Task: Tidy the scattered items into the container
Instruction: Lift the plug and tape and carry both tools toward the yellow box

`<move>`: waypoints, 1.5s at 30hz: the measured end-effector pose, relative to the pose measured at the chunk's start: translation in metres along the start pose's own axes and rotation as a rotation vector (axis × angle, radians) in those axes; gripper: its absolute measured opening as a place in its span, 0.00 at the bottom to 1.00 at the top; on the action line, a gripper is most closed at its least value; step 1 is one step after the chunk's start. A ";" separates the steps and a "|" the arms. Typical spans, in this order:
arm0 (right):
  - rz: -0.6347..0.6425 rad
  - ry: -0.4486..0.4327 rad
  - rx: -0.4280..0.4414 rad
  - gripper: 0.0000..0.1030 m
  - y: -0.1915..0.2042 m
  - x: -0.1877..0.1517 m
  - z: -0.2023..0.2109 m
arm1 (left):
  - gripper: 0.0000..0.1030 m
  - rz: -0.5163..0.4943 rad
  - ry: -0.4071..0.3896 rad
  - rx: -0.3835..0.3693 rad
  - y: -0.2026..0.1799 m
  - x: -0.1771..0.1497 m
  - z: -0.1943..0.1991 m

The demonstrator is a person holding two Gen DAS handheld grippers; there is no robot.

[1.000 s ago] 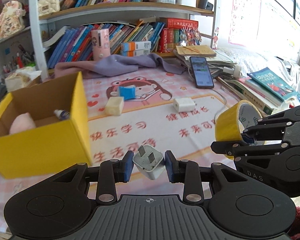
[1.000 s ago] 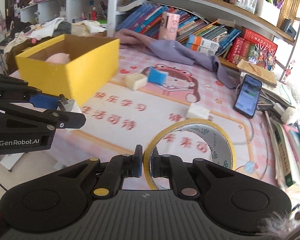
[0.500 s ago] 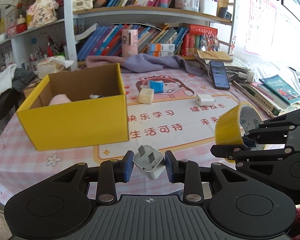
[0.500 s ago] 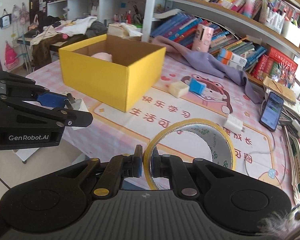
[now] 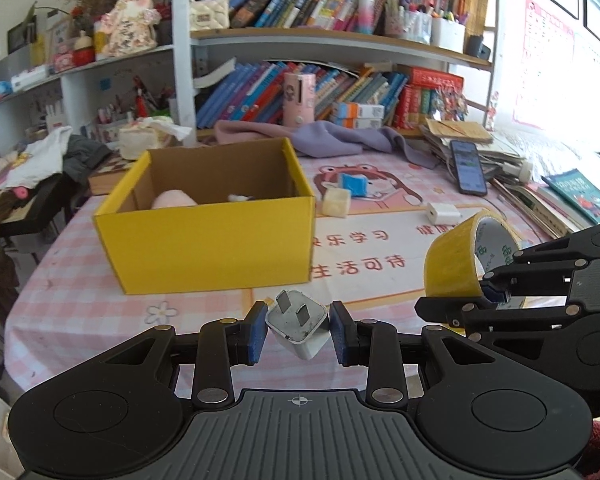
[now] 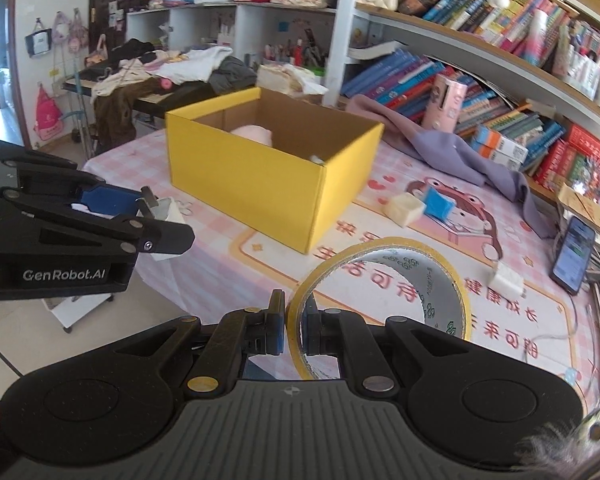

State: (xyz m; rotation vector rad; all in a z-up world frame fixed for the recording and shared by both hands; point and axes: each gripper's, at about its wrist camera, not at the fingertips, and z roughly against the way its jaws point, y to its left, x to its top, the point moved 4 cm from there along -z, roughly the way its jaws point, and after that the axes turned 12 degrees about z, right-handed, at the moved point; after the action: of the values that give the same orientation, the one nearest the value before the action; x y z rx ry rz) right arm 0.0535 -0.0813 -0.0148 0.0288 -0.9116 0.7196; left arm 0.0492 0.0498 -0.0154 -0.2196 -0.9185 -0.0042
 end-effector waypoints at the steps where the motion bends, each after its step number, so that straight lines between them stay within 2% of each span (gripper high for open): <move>1: 0.009 -0.006 0.005 0.07 0.003 0.003 0.000 | 0.30 0.004 -0.002 0.004 0.003 0.000 0.001; 24: 0.076 -0.037 0.049 0.07 0.028 0.027 -0.010 | 0.30 0.073 -0.016 0.039 0.039 0.004 0.009; 34: 0.096 -0.091 0.036 0.07 0.017 0.055 -0.018 | 0.30 0.065 -0.080 0.062 0.050 0.031 0.012; 45: 0.195 -0.190 0.047 0.07 0.001 0.105 -0.042 | 0.30 0.062 -0.152 0.056 0.060 0.083 -0.008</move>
State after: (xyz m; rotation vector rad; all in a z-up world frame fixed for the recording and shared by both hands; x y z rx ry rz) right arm 0.1252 -0.0088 0.0352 0.0515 -1.0888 0.9310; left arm 0.1120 0.1147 0.0346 -0.1979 -1.0613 0.0965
